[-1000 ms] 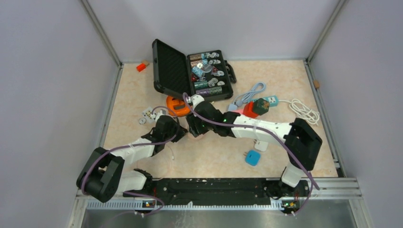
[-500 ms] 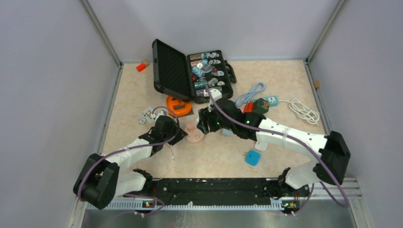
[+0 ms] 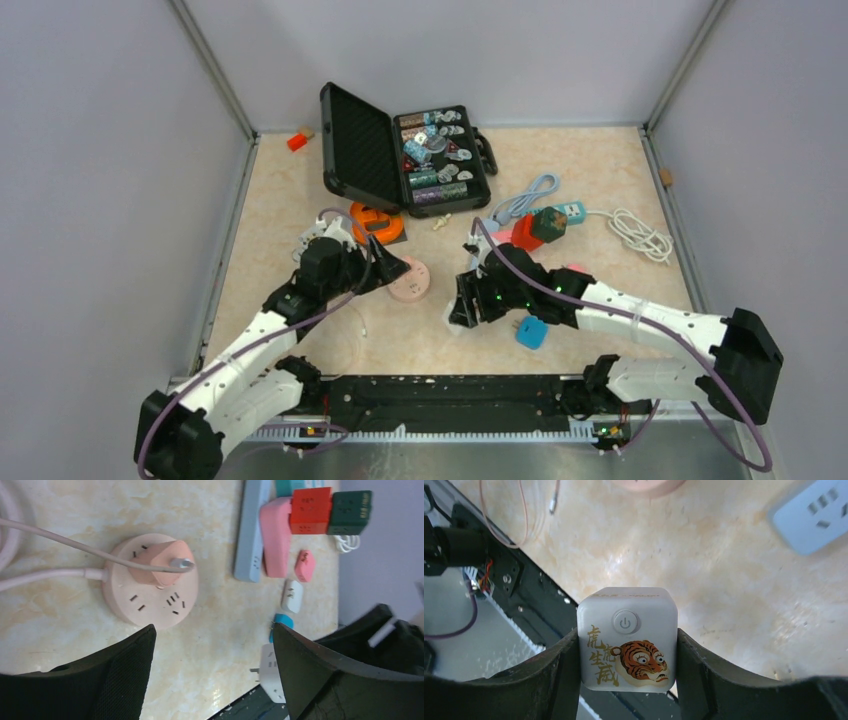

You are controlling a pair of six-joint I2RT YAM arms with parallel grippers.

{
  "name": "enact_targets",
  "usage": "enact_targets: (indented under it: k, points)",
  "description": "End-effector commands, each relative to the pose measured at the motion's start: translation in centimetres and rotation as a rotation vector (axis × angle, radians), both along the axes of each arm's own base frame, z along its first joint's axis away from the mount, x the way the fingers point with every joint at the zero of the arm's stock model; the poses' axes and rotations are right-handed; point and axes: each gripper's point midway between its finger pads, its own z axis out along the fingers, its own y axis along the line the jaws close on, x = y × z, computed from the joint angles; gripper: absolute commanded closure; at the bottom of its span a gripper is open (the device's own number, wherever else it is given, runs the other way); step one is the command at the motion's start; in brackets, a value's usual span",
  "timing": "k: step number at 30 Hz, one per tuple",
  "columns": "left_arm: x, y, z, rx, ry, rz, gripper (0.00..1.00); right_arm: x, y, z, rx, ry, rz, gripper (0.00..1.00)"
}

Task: Pull the plug off the socket

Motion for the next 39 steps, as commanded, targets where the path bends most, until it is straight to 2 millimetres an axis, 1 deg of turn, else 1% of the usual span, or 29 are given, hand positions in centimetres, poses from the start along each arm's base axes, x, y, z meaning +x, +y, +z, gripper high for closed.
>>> enact_targets:
  k: [1,5,8,11,14,17,20,23,25,27,31,33,35,37,39]
  points:
    - [-0.9,-1.0,3.4,-0.092,-0.144,-0.078,0.12,-2.3,1.3,1.1,0.138,0.087,0.062,1.0]
    - [-0.7,-0.2,4.7,-0.052,-0.196,-0.059,0.09,-3.5,1.6,-0.6,0.169,0.167,0.071,1.0]
    - [-0.7,0.0,4.9,-0.032,-0.193,-0.059,0.07,-3.9,1.5,-2.2,0.157,0.21,0.059,0.97]
    - [-0.8,-0.1,4.7,-0.027,-0.183,-0.071,0.06,-3.7,1.2,-3.5,0.132,0.221,0.028,0.94]
    - [-0.7,0.0,4.7,-0.013,-0.184,-0.073,0.05,-3.4,0.9,-4.4,0.109,0.221,0.007,0.89]
    - [-0.6,0.1,4.7,0.006,-0.19,-0.076,0.03,-2.8,0.6,-5.2,0.091,0.205,-0.027,0.85]
    - [-0.5,0.1,4.5,0.026,-0.192,-0.088,0.03,-1.9,0.0,-6.2,0.06,0.187,-0.072,0.78]
    - [-0.1,0.3,3.8,0.062,-0.176,-0.086,0.01,-1.4,-0.6,-6.9,0.03,0.173,-0.111,0.55]
    - [0.0,0.7,3.0,0.106,-0.146,-0.078,0.01,-1.2,-0.9,-7.0,0.02,0.162,-0.124,0.42]
    - [0.1,1.0,2.3,0.141,-0.128,-0.082,0.01,-0.9,-1.2,-6.9,0.011,0.147,-0.143,0.33]
    - [0.4,1.5,1.5,0.189,-0.111,-0.071,0.01,-0.2,-2.1,-6.5,-0.017,0.114,-0.183,0.19]
    - [0.6,1.9,1.0,0.221,-0.092,-0.061,0.01,0.3,-2.1,-5.7,-0.018,0.088,-0.186,0.16]
    - [0.9,2.0,0.6,0.244,-0.072,-0.053,0.01,1.1,-2.2,-4.6,-0.02,0.044,-0.203,0.15]
    - [1.1,1.8,0.3,0.26,-0.063,-0.054,0.01,1.9,-2.1,-3.1,-0.008,0.0,-0.209,0.15]
    - [1.4,1.3,0.0,0.271,-0.064,-0.061,0.01,2.8,-1.5,-1.2,0.022,-0.05,-0.21,0.16]
